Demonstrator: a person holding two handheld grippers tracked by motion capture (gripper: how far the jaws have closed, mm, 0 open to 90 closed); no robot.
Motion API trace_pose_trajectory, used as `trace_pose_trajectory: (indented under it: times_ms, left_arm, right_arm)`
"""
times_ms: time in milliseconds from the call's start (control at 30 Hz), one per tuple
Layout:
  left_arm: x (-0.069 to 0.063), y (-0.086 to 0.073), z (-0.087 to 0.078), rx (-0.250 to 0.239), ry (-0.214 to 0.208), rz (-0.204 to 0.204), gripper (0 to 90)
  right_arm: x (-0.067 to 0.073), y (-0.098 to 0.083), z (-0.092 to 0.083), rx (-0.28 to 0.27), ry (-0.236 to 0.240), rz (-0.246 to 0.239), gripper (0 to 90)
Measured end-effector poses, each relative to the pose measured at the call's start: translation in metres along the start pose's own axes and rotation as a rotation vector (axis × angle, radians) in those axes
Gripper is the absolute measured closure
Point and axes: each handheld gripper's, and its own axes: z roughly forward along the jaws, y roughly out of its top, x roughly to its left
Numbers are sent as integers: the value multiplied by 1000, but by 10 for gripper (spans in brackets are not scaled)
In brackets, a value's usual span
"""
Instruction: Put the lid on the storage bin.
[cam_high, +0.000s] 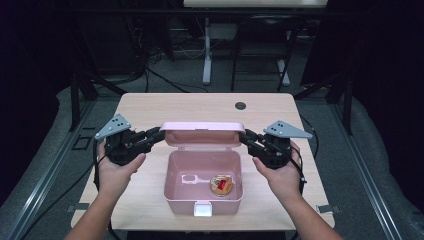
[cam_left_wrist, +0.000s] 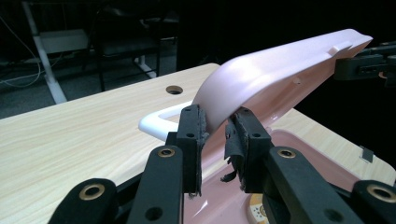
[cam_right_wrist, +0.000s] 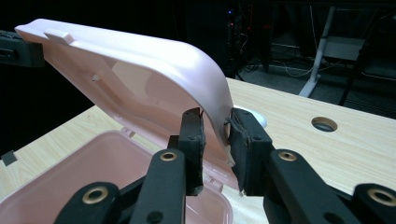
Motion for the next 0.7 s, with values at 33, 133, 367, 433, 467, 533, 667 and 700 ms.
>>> trace_pose_trajectory:
  times_ms: [33,133,367,433,467,533,667,700]
  left_arm:
    - [-1,0,-1,-2,2,4,747]
    - [-4,-1,-3,7,2,15,742]
    - [-8,-8,-8,-2,-4,14,740]
    - [-9,-9,-9,2,-7,17,738]
    - [-9,-10,-10,1,-9,18,738]
    - [-10,-12,-12,3,-14,17,738]
    - [-12,-16,-14,6,-17,21,737]
    - [-13,-17,-15,2,-16,20,737]
  right_arm:
    - [1,-1,-1,0,0,-2,740]
    - [2,-2,-4,2,10,1,739]
    - [4,-7,-10,-4,29,6,737]
    - [5,-8,-12,-2,31,5,737]
    - [5,-9,-12,-1,34,5,737]
    - [6,-10,-15,-2,39,5,738]
    - [8,-13,-19,-5,49,6,738]
    - [8,-14,-20,-3,51,9,738]
